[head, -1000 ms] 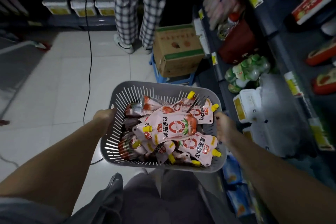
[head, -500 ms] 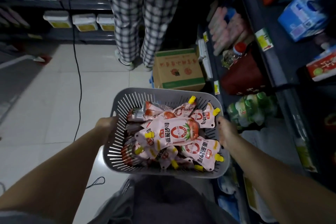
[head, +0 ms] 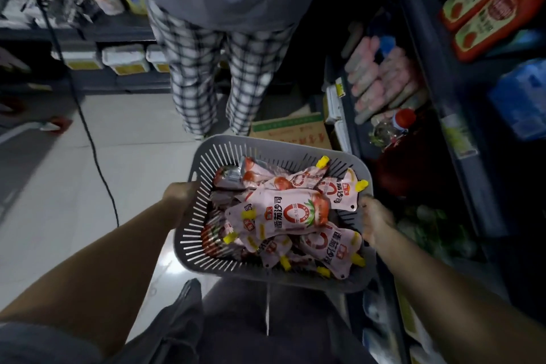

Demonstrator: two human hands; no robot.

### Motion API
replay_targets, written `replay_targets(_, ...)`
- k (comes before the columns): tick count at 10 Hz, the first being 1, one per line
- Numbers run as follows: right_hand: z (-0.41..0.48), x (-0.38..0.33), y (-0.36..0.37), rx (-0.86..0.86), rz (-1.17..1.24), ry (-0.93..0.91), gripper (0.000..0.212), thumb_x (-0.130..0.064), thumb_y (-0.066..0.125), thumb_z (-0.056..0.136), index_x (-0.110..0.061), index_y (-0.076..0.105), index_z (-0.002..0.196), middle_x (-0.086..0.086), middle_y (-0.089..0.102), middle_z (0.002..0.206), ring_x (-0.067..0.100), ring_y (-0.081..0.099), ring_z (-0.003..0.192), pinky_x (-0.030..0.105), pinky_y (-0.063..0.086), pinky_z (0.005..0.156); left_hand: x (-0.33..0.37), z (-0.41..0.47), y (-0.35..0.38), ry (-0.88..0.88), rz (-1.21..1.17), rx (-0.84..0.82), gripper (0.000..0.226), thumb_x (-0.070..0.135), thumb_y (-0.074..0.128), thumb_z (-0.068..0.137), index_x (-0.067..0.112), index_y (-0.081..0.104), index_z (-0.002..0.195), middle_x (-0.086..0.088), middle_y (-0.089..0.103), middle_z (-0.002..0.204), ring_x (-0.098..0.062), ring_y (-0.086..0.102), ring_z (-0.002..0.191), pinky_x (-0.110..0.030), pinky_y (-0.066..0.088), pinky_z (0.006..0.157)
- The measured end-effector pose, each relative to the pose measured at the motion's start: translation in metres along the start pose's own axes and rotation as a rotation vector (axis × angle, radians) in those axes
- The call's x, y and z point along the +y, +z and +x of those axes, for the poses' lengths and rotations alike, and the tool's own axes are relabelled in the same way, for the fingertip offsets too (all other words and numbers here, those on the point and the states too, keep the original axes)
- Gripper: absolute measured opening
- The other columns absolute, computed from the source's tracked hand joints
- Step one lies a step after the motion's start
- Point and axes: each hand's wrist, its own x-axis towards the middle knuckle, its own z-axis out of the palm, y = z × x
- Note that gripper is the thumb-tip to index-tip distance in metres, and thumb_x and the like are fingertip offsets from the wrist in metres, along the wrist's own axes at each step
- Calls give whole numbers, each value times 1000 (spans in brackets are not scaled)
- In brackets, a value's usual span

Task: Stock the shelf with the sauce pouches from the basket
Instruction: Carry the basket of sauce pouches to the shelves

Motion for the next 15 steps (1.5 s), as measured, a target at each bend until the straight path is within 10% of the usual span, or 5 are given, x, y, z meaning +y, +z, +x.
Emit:
replay_targets(5,123,-152,55,11,-143,-60,30,-13,58,83,-13,47,56,0,44,46,6,42,24,11,25,26,100,82,83,-50,9,59,66,36,60,87,-16,45,125,1,45,32,-12,39,21,-16,28,26)
replay_targets(7,172,-181,76,41,-138,-43,33,-10,52,89,-15,40,58,1,37,60,14,36,50,21,29,46,131,108,114,-69,-19,106,30,24,56,91,10,51,65,4,44,26,-9,37,18,-6,25,28)
replay_targets(10,209,-189,83,-29,-86,-20,35,-10,56,86,1,60,119,22,64,115,39,64,97,49,55,85,145,139,149,-52,-14,104,45,24,55,91,-8,53,123,-31,61,113,-20,55,74,-26,43,55)
replay_targets(11,218,-191,87,-5,-63,-53,34,-6,55,83,1,61,116,21,65,112,35,64,87,39,57,67,144,153,154,-87,-29,52,46,24,46,96,-2,45,134,-25,45,140,-20,45,97,-38,44,86)
replay_targets(15,215,-205,78,-17,-68,-34,33,-2,53,82,5,60,114,22,65,106,31,63,78,29,54,54,151,142,166,-57,-58,146,18,24,58,89,8,60,81,-29,60,122,-24,59,71,-40,49,75)
